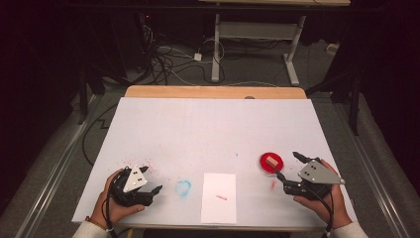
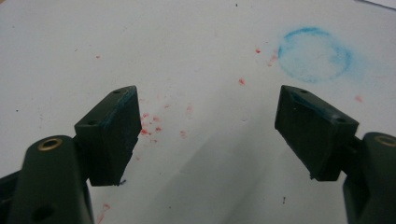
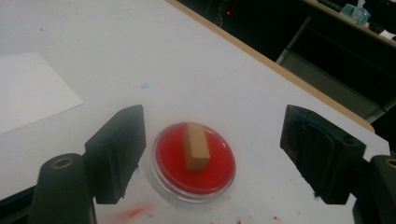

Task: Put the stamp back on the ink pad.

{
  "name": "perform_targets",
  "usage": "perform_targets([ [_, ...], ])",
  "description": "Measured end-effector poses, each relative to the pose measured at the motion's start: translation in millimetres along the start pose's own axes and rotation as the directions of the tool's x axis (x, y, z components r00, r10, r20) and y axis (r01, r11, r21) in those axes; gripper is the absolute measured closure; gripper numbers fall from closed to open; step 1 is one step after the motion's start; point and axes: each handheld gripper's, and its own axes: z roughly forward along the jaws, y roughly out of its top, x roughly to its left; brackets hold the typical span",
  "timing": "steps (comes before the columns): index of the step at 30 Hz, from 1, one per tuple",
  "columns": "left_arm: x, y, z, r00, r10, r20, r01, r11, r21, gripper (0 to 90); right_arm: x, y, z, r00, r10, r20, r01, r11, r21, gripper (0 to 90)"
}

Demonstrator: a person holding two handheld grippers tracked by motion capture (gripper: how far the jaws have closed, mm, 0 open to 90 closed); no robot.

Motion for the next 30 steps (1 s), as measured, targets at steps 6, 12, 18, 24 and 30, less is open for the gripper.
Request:
perform_targets([
  [6, -1.6, 1.9, -0.2, 0.9999, 0.010, 0.002, -0.010, 0.9998, -0.014, 22.0, -4.3, -13.2, -2.3, 0.9998, 0.019, -0.004, -0.019, 1.000, 0.007, 22.9],
  [12, -3.2, 3.6, -0.8, 0.9998, 0.018, -0.001, -0.018, 0.9995, -0.027, 22.0, -8.5, -27.1, -3.8, 0.9986, 0.052, -0.012, -0.052, 0.998, 0.021, 22.8],
  [18, -5.1, 5.2, -2.1, 0.9996, 0.026, -0.009, -0.026, 0.9990, -0.036, 22.0, -9.4, -39.4, -5.0, 0.9978, 0.065, -0.012, -0.065, 0.997, 0.044, 22.9],
  [24, -5.8, 5.2, -2.8, 0.9996, 0.023, -0.015, -0.024, 0.9990, -0.037, 22.0, -7.2, -42.6, -5.6, 0.9977, 0.064, -0.024, -0.063, 0.997, 0.045, 22.9],
  [30, -7.3, 5.6, -3.0, 0.9996, 0.026, -0.008, -0.026, 0.9991, -0.032, 22.0, -4.7, -42.8, -5.1, 0.9970, 0.062, -0.046, -0.060, 0.997, 0.042, 22.9],
])
